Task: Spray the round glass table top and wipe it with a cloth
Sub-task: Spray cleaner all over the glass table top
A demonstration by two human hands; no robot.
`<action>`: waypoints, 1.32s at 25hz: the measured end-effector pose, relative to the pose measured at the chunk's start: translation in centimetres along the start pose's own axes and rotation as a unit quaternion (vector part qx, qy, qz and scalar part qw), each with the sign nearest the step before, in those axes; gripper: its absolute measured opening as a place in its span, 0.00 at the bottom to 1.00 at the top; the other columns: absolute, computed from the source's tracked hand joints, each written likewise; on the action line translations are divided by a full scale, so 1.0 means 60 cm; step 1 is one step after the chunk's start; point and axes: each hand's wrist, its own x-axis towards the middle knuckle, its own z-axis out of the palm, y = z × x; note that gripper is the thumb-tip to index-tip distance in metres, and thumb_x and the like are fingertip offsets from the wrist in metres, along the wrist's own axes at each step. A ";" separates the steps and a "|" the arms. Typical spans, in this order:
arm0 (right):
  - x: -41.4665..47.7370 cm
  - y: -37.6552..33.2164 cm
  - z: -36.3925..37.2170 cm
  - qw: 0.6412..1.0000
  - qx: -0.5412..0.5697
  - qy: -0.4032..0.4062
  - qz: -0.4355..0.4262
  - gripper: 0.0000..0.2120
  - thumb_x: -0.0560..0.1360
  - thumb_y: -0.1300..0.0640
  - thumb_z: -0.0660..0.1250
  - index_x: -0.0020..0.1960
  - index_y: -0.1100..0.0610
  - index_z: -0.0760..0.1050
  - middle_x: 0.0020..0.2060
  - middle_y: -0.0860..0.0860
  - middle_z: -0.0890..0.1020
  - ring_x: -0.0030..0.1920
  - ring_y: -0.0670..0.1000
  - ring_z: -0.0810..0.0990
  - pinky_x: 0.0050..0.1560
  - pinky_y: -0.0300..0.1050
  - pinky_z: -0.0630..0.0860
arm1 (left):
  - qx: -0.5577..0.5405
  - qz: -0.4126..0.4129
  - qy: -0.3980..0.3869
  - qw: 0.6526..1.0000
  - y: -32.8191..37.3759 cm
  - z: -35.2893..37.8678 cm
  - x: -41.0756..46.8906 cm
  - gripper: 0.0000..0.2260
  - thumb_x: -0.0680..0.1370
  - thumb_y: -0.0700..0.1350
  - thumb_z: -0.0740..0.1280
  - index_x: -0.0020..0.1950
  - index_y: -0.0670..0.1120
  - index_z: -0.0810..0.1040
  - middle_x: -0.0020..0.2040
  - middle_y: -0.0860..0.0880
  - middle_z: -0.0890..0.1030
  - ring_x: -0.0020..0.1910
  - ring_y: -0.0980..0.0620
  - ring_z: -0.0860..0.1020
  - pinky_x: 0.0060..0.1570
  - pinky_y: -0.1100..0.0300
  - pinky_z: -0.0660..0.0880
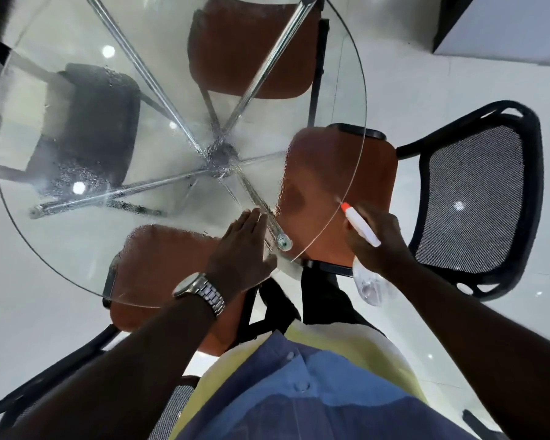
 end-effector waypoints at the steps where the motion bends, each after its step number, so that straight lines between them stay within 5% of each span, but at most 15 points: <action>1: 0.015 0.004 -0.004 1.000 0.004 -0.005 0.001 0.14 0.73 0.67 0.70 0.38 0.51 0.72 0.30 0.49 0.75 0.31 0.50 0.75 0.33 0.45 0.71 | -0.001 0.000 0.001 1.000 0.004 -0.003 0.006 0.40 0.78 0.55 0.67 0.83 0.42 0.55 0.84 0.43 0.55 0.83 0.44 0.53 0.82 0.50 0.53; 3: 0.044 0.015 -0.015 1.000 0.007 -0.018 -0.001 0.06 0.71 0.65 0.69 0.40 0.57 0.73 0.31 0.50 0.77 0.32 0.54 0.76 0.35 0.49 0.72 | 0.001 0.000 0.000 1.000 0.013 -0.008 0.023 0.40 0.77 0.56 0.67 0.83 0.41 0.56 0.84 0.42 0.56 0.83 0.44 0.54 0.82 0.49 0.54; 13: 0.229 0.016 -0.073 0.991 0.032 -0.129 -0.031 0.12 0.73 0.63 0.74 0.45 0.48 0.76 0.36 0.44 0.80 0.36 0.43 0.80 0.38 0.28 0.70 | -0.017 -0.067 -0.004 0.998 0.046 -0.063 0.119 0.41 0.79 0.56 0.69 0.84 0.42 0.51 0.85 0.43 0.52 0.84 0.45 0.50 0.82 0.49 0.52; 20: 0.289 -0.046 -0.045 0.977 0.031 -0.191 -0.086 0.07 0.73 0.62 0.70 0.50 0.61 0.80 0.40 0.57 0.83 0.39 0.61 0.83 0.40 0.60 0.82 | -0.078 -0.143 0.025 0.986 0.036 -0.070 0.095 0.41 0.77 0.55 0.71 0.83 0.43 0.56 0.84 0.45 0.55 0.84 0.46 0.52 0.81 0.53 0.51; 24: 0.280 -0.107 0.000 0.968 -0.010 -0.222 -0.116 0.05 0.75 0.62 0.75 0.48 0.61 0.81 0.39 0.55 0.83 0.42 0.53 0.80 0.48 0.58 0.79 | -0.114 -0.197 0.039 0.973 0.010 -0.061 0.031 0.44 0.73 0.63 0.67 0.83 0.43 0.59 0.84 0.46 0.58 0.83 0.47 0.54 0.82 0.51 0.54; 28: 0.243 -0.178 0.046 0.959 -0.010 -0.263 -0.106 0.06 0.76 0.67 0.74 0.51 0.68 0.81 0.37 0.59 0.80 0.41 0.63 0.81 0.48 0.66 0.79 | -0.134 -0.238 0.076 0.959 -0.018 -0.045 -0.051 0.43 0.72 0.64 0.65 0.81 0.41 0.63 0.81 0.43 0.64 0.81 0.44 0.61 0.80 0.49 0.60; 30: 0.226 -0.202 0.070 0.953 -0.005 -0.279 -0.117 0.03 0.76 0.64 0.74 0.47 0.59 0.81 0.34 0.48 0.78 0.38 0.60 0.81 0.46 0.62 0.80 | -0.143 -0.243 0.094 0.955 -0.031 -0.031 -0.089 0.41 0.72 0.61 0.68 0.80 0.41 0.64 0.81 0.43 0.65 0.81 0.43 0.62 0.79 0.48 0.62; 33: 0.195 -0.237 0.094 0.940 -0.001 -0.325 -0.105 0.09 0.79 0.60 0.70 0.49 0.45 0.77 0.37 0.46 0.78 0.36 0.44 0.74 0.40 0.37 0.73 | -0.160 -0.248 0.122 0.948 -0.052 -0.010 -0.140 0.41 0.72 0.62 0.66 0.80 0.41 0.65 0.81 0.43 0.65 0.80 0.42 0.63 0.79 0.48 0.62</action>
